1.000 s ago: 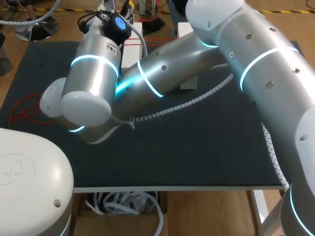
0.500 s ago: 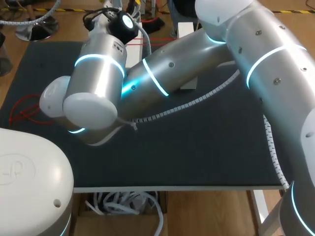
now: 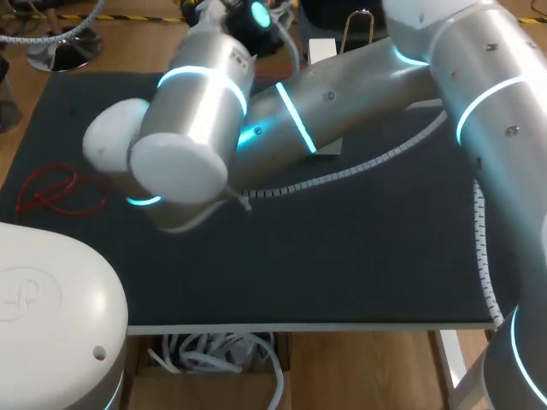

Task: Grab the tape and strap the tape.

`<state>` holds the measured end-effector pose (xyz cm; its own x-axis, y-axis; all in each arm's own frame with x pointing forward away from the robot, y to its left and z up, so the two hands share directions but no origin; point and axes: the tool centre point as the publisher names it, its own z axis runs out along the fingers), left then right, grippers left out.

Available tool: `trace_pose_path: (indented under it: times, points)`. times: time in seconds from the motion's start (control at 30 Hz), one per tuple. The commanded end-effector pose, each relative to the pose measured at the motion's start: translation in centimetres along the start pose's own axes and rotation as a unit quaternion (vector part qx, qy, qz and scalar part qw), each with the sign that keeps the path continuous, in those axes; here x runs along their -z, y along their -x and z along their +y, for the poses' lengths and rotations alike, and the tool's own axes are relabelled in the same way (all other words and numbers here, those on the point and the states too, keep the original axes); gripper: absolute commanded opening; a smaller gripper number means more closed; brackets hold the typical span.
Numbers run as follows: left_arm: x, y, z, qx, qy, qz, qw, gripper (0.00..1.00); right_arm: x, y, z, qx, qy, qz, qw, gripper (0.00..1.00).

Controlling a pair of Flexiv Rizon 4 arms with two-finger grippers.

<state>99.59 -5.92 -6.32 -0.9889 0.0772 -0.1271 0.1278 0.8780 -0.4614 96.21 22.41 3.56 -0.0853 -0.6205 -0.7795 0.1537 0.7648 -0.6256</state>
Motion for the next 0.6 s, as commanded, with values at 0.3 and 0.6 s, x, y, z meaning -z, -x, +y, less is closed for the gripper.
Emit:
trace_pose_path:
  times: [0.3,0.6]
  points:
    - [0.1,0.0,-0.1,0.000,0.002,0.001,1.000,0.00,-2.1,-0.1,-5.5,0.031,0.038,-0.017,0.999,1.00]
    - [0.1,0.0,-0.1,0.000,0.002,0.001,1.000,0.00,-2.1,-0.1,-5.5,0.031,0.038,-0.017,0.999,1.00]
